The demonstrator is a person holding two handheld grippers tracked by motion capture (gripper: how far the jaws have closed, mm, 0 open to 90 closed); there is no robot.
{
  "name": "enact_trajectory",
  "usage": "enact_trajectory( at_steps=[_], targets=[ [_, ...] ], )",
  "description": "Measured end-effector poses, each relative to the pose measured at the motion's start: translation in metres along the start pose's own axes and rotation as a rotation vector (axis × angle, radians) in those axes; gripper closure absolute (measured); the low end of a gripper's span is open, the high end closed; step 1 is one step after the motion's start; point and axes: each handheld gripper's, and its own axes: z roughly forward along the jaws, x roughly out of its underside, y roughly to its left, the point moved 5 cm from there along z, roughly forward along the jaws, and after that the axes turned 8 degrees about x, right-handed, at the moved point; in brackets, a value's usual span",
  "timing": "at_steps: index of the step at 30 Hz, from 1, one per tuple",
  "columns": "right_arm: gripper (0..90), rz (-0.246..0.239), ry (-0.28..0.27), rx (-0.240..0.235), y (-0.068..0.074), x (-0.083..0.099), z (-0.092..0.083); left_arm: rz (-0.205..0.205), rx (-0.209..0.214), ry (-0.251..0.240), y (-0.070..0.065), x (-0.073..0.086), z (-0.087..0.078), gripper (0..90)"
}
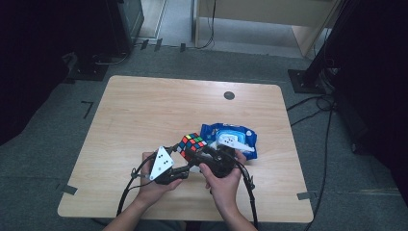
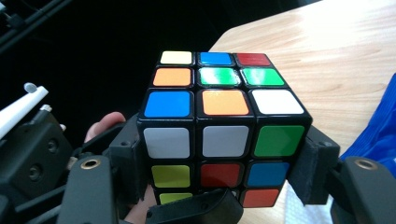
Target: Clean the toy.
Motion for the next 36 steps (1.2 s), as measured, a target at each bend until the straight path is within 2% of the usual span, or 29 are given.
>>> enact_trajectory(
  at_steps=[4,7,10,12,15,21,24,29,36],
  targets=[
    [34.4,0.002,0.032,-0.009,-0.003,-0.001,0.0,0.012,0.033,0.004,0.002,0.002,0.001,33.4],
    [34.4,0.002,0.06,-0.011,-0.008,-0.006,-0.001,0.072,0.063,0.012,0.002,0.002,-0.001,30.0],
    [34.4,-0.002,0.108,-0.029,-0.012,-0.016,-0.006,0.155,0.044,0.05,0.005,0.005,-0.001,16.8],
    [34.4,-0.019,0.156,-0.032,-0.016,-0.023,-0.01,0.197,0.035,0.09,0.008,0.01,0.0,13.5],
    [34.4,-0.025,0.21,-0.049,-0.02,-0.028,-0.014,0.234,0.032,0.112,0.009,0.013,-0.001,13.2],
    [34.4,-0.07,0.378,-0.089,-0.025,-0.023,-0.011,0.294,0.063,0.12,0.005,0.011,-0.002,13.1],
    [34.4,-0.08,0.426,-0.092,-0.024,-0.02,-0.01,0.331,0.075,0.134,0.001,0.013,0.0,13.1],
    [34.4,-0.094,0.474,-0.103,-0.024,-0.016,-0.007,0.397,0.077,0.147,-0.002,0.015,0.001,13.2],
    [34.4,-0.128,0.544,-0.082,-0.023,-0.006,-0.002,0.452,0.083,0.152,-0.007,0.016,0.002,13.5]
  ],
)
